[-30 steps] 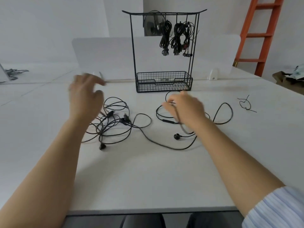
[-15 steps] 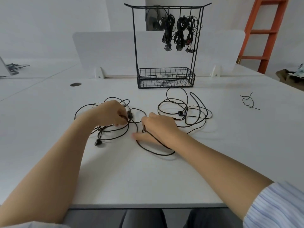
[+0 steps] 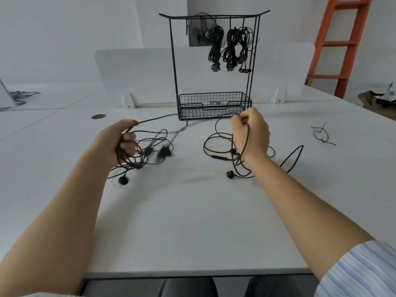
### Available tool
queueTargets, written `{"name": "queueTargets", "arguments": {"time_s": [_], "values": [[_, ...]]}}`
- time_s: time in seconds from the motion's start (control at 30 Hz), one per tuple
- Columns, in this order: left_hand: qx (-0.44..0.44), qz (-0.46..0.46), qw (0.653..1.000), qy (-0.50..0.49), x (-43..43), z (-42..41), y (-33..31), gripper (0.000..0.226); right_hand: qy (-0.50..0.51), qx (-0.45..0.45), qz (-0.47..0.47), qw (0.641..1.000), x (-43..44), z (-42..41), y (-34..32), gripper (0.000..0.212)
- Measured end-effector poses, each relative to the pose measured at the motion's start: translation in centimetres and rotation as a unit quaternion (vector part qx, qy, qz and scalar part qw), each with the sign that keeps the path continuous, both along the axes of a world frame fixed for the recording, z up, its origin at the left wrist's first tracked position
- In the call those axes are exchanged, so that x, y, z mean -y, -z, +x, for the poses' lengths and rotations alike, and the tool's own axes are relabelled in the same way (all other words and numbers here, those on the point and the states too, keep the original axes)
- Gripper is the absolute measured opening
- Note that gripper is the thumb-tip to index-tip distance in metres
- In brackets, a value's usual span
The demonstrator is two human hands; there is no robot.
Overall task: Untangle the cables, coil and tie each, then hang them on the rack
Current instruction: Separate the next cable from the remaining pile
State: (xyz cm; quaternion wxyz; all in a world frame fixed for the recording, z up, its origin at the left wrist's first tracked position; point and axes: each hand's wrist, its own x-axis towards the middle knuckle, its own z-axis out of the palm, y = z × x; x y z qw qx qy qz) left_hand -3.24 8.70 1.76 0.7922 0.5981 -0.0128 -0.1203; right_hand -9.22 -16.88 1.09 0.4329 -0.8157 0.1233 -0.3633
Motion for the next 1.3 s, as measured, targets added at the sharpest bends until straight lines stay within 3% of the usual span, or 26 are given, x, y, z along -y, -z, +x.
{"name": "queueTargets", "arguments": {"time_s": [0.07,0.13,0.23,0.37,0.43,0.5,0.6,0.8,0.9,1.0,1.03,1.1,1.17,1.23,1.3], "values": [[0.038,0.141,0.985,-0.093,0.4,0.5,0.3,0.025,0.015,0.064,0.073,0.995,0.1,0.0,-0.4,0.011],[0.105,0.262,0.939,-0.196,0.6,0.8,0.5,0.026,0.026,0.116,0.163,0.979,0.3,0.1,-0.7,0.02],[0.132,0.279,0.915,-0.262,0.0,1.0,0.6,0.022,0.043,0.168,0.248,0.953,0.4,0.2,-1.0,0.028],[0.163,0.237,0.889,-0.356,-0.9,1.3,0.1,0.02,0.041,0.18,0.31,0.933,0.1,0.7,-0.6,0.022],[0.21,0.257,0.867,-0.372,-1.1,1.6,0.2,0.019,0.028,0.15,0.276,0.949,0.2,0.9,-0.3,0.012],[0.23,0.286,0.869,-0.333,-0.7,1.7,0.5,0.018,0.001,0.141,0.226,0.964,0.2,0.8,-0.1,0.008],[0.212,0.315,0.865,-0.329,-0.7,2.0,1.0,0.024,-0.027,0.165,0.215,0.962,0.2,0.6,-0.1,0.011],[0.174,0.306,0.836,-0.421,-0.9,1.0,0.4,0.029,-0.051,0.123,0.213,0.968,0.7,1.1,0.3,0.019],[0.15,0.385,0.774,-0.481,-0.2,-0.7,-0.5,0.034,-0.099,0.091,0.206,0.969,0.8,1.0,0.1,0.023],[0.255,0.489,0.696,-0.459,0.7,-1.0,-0.2,0.052,-0.141,0.065,0.163,0.974,0.6,0.2,-0.7,0.015],[0.318,0.5,0.686,-0.423,1.5,-1.1,-0.1,0.057,-0.165,0.063,0.151,0.973,0.5,-0.2,-1.2,0.014],[0.458,0.47,0.691,-0.305,3.7,-1.8,0.0,0.063,-0.235,0.061,0.115,0.963,0.5,-1.1,-2.3,0.014],[0.504,0.398,0.753,-0.14,6.1,-3.0,0.1,0.062,-0.306,0.056,0.067,0.948,0.5,-1.9,-3.4,0.014],[0.426,0.343,0.837,0.01,7.9,-3.9,0.4,0.06,-0.356,0.05,0.043,0.932,0.3,-2.6,-4.0,0.016],[0.328,0.316,0.888,0.064,8.8,-4.4,1.0,0.033,-0.38,0.058,0.033,0.923,0.0,-2.9,-4.2,0.016]]}}
